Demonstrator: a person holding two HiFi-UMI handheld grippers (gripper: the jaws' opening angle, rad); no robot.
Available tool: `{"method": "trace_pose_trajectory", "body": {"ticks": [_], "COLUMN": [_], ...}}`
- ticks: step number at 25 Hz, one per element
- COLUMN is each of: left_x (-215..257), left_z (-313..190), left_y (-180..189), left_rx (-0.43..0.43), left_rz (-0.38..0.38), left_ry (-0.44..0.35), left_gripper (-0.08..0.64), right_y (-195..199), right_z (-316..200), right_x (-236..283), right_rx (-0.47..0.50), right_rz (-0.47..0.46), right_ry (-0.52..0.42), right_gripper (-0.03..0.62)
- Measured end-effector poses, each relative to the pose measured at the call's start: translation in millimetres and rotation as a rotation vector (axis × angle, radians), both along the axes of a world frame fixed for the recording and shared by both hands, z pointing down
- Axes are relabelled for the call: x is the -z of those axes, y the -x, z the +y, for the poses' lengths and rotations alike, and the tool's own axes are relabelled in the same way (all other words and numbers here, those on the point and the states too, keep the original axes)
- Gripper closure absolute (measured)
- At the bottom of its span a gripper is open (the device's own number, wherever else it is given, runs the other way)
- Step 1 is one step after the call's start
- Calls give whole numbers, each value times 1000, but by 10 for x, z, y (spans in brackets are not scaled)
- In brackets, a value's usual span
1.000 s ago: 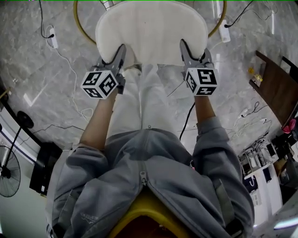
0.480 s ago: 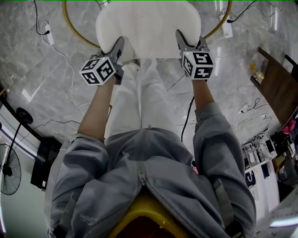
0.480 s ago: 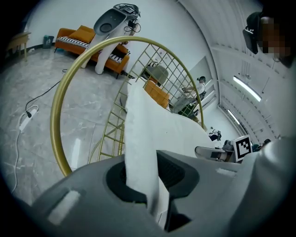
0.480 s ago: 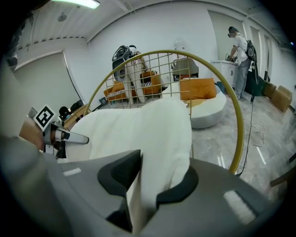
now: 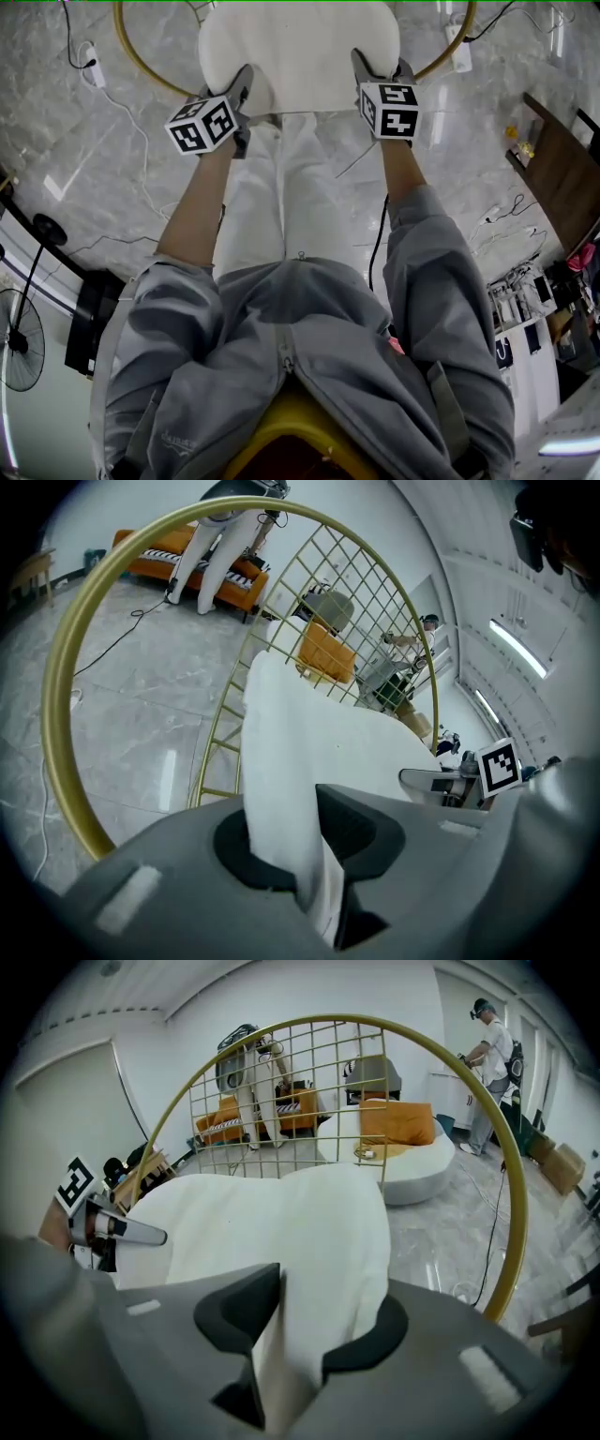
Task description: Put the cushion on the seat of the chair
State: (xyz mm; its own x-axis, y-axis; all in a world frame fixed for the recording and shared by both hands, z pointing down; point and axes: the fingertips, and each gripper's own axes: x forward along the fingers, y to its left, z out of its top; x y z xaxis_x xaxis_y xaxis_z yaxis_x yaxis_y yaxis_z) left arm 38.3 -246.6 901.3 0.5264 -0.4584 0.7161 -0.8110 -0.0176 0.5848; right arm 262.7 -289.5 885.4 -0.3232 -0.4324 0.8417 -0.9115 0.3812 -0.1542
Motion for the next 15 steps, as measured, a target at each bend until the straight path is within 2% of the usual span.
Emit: {"method": "trace_pose_trajectory", "body": {"ticks": [6,9,11,12,13,15], "left_x": [-127,-123,-121,-118,-108,-63], "left_z": [3,-10,-37,-51,-63,-75], "left_y": [72,86,118,156,208,327], "left_rx": [-14,-60,-76,-74,-65,-34], "left_rz": [-113,-198,-264,-298,-329,-383], "left_ry": [30,26,20,17,13,-2], "left_gripper": [433,338,210,164,149,91], "right_y": [-24,-113,-196,-234,-277,-365], "right_z": [-68,-96,-109,-112,-111,-118], "right_x": [-119,-140,-144,-141,-134,-81], "right_rx": [-37,-69,-109,-134,-157,-180], "right_rz": [72,140,189,210,233,280], "right_ry": [5,-1,0,1,-3,-34], "right_gripper": [412,353,292,256,211,183]}}
